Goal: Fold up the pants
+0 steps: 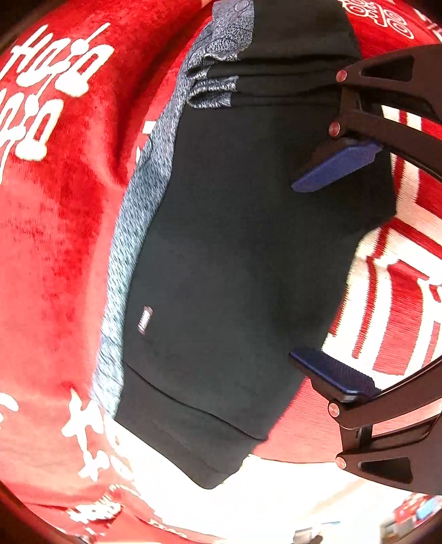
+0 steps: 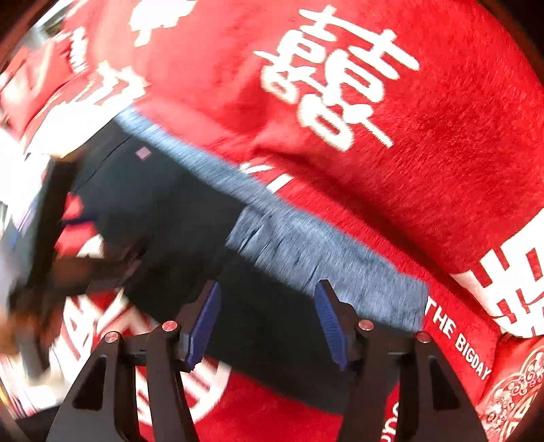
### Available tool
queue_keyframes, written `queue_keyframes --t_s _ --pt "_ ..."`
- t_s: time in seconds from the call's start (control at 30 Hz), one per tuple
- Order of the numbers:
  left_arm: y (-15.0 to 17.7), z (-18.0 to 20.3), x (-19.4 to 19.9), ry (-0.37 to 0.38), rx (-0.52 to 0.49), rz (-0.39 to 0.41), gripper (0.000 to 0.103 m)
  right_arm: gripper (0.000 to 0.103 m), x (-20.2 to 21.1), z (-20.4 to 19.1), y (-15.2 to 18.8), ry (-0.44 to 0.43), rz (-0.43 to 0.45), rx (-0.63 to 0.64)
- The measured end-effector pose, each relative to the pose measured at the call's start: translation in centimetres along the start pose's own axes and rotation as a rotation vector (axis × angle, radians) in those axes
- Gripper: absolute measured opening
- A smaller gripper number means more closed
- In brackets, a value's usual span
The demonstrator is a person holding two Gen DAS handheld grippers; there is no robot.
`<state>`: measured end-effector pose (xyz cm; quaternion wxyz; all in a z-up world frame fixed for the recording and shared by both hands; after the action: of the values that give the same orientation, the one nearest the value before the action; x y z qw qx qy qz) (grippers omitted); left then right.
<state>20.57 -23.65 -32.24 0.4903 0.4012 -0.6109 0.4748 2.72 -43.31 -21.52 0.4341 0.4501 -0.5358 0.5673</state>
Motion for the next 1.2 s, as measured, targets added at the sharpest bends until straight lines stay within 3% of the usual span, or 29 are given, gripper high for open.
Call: queue_keyframes --t_s 0.1,0.2,0.27,0.33,0.43,0.5,0.57,0.6,0.67,0.73,0.87,0.97,1.03,1.2 --pt "1.6 -0.7 0.5 0.001 0.021 -0.009 0.093 0.062 -3.0 -1.2 -2.1 0.056 -0.030 0.008" --pt "2.6 -0.7 0.4 0.001 0.026 -0.018 0.093 0.062 -6.3 -1.4 -2.5 0.197 -0.101 0.059" --pt "3.2 -0.9 0.2 0.009 0.031 -0.036 0.093 0.046 -8.0 -1.0 -1.8 0.180 -0.136 0.001" --pt "3.8 -0.9 0.2 0.018 0.035 -0.054 0.093 0.017 -7.1 -0.2 -2.3 0.166 -0.111 -0.063" --pt "4.1 -0.6 0.6 0.030 0.018 -0.041 0.093 0.017 -5.2 1.1 -3.7 0.138 -0.030 -0.148" --pt "4.2 -0.2 0.8 0.027 -0.005 -0.034 0.093 0.017 -5.9 0.8 -4.0 0.106 -0.058 -0.148" --pt "4.2 0.5 0.7 0.029 -0.019 -0.040 0.093 0.018 -7.2 -0.8 -3.9 -0.017 -0.076 -0.153" --pt "4.0 0.9 0.7 0.031 -0.026 -0.043 0.093 0.018 -7.5 -1.5 -3.9 -0.034 -0.080 -0.132" --pt "3.5 1.5 1.2 0.027 -0.045 -0.026 0.093 0.028 -6.6 -3.1 -4.0 -0.062 -0.062 -0.066" --pt "3.1 2.0 1.8 0.025 -0.063 -0.013 0.093 0.048 -3.8 -2.8 -4.4 -0.062 0.023 -0.056" --pt "1.5 3.6 3.4 0.042 -0.098 0.006 0.093 0.051 1.1 4.0 -1.4 -0.025 0.093 -0.253" --pt "0.0 6.3 4.6 0.070 -0.133 0.032 0.093 0.043 1.8 11.1 3.2 -0.001 0.039 -0.481" --pt "-1.4 8.8 5.5 0.099 -0.160 0.062 0.093 0.039 1.8 14.3 6.3 0.026 -0.010 -0.553" --pt "-2.8 15.9 5.4 0.147 -0.250 0.072 0.093 0.037 0.2 16.0 10.0 -0.010 -0.016 -0.624"
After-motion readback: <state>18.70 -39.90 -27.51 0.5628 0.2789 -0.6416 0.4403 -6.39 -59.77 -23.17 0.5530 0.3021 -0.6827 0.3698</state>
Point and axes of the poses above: each gripper's, at about its wrist camera, not at the fingertips, and x roughly against the way its jaws point, z to its right, y to its underside, the point moved 9 cm from there along -x, roughly the way its jaws point, and after that the axes turned 1 degree about -z, right-handed, at the moved point
